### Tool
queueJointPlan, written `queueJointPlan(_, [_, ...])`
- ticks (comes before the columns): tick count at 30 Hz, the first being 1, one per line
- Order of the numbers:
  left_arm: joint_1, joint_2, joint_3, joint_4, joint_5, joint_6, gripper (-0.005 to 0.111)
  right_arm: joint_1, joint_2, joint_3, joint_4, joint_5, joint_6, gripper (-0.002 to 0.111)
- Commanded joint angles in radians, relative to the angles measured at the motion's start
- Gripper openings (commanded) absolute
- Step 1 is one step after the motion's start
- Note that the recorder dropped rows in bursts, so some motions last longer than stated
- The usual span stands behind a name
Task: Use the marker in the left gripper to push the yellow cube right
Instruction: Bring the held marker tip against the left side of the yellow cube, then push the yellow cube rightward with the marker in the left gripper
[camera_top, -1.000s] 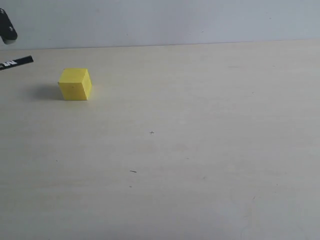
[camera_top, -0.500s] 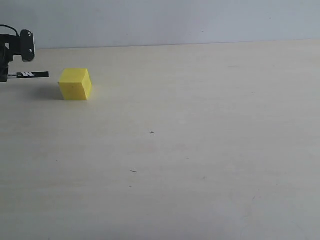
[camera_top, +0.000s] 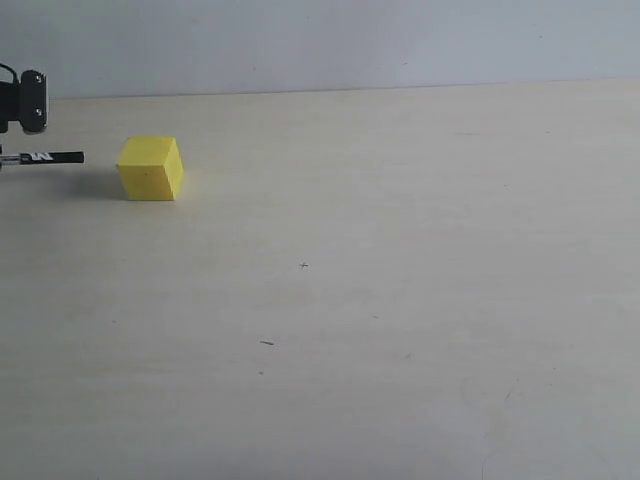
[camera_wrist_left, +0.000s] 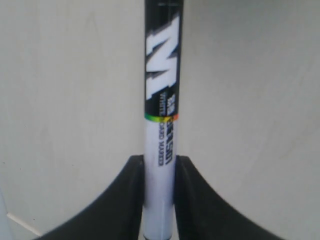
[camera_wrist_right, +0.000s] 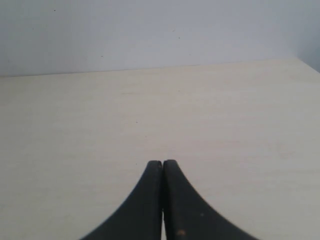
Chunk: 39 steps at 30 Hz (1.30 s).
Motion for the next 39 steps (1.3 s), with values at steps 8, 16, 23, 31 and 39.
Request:
queueJointPlan(8, [-0.145, 0.002, 0.022, -0.091, 0.023, 0.046, 0.0, -0.008, -0.005, 0.004, -0.001, -0.003, -0.002, 0.0])
queueJointPlan(16, [-0.227, -0.002, 0.02, -0.105, 0.078, -0.007, 0.0, -0.008, -0.005, 0.004, -0.001, -0.003, -0.002, 0.0])
queueJointPlan(23, [-0.206, -0.012, 0.02, 0.008, 0.151, -0.143, 0.0, -0.008, -0.005, 0.004, -0.001, -0.003, -0.002, 0.0])
queueJointPlan(31, [-0.306, -0.012, 0.02, -0.061, 0.075, -0.147, 0.0, -0.008, -0.005, 0.004, -0.001, -0.003, -0.002, 0.0])
queueJointPlan(39, [-0.407, -0.012, 0.02, 0.005, 0.107, -0.238, 0.0, -0.008, -0.005, 0.004, -0.001, -0.003, -0.002, 0.0])
